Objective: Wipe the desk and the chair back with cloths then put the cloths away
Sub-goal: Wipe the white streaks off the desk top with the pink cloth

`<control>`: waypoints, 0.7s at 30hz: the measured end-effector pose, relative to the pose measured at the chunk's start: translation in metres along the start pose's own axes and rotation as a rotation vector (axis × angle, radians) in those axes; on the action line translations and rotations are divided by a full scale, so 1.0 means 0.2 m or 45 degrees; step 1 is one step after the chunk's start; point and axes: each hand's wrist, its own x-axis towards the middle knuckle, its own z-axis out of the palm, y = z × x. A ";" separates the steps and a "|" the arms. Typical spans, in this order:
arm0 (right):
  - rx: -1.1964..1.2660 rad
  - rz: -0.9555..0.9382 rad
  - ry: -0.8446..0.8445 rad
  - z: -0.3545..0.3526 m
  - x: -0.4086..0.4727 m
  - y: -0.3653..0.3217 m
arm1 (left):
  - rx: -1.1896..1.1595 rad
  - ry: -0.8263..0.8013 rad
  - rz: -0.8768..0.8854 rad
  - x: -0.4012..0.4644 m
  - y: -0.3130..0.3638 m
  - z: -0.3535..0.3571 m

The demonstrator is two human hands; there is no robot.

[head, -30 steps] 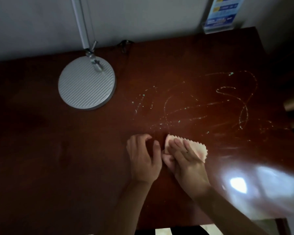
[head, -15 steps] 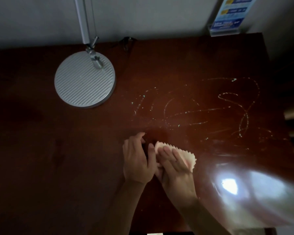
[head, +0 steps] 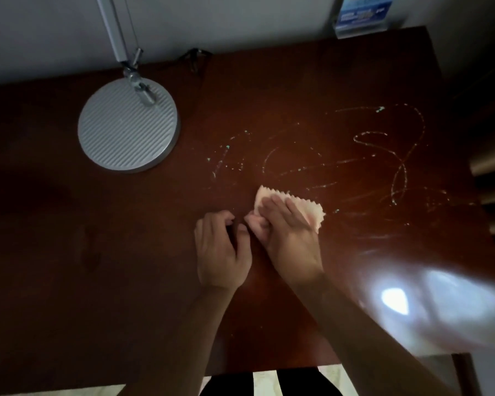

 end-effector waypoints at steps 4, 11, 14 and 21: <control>-0.024 -0.009 0.154 -0.25 0.05 0.25 | 0.093 -0.012 0.078 -0.02 0.00 0.02; 0.074 0.019 0.186 -0.27 0.04 0.20 | -0.035 -0.015 0.150 -0.13 0.23 0.16; -0.104 -0.211 0.146 -0.25 -0.18 0.30 | -0.056 -0.052 0.227 -0.12 0.34 0.25; -0.192 0.220 0.360 -0.50 0.03 0.71 | 0.100 -0.187 0.235 -0.17 0.51 0.41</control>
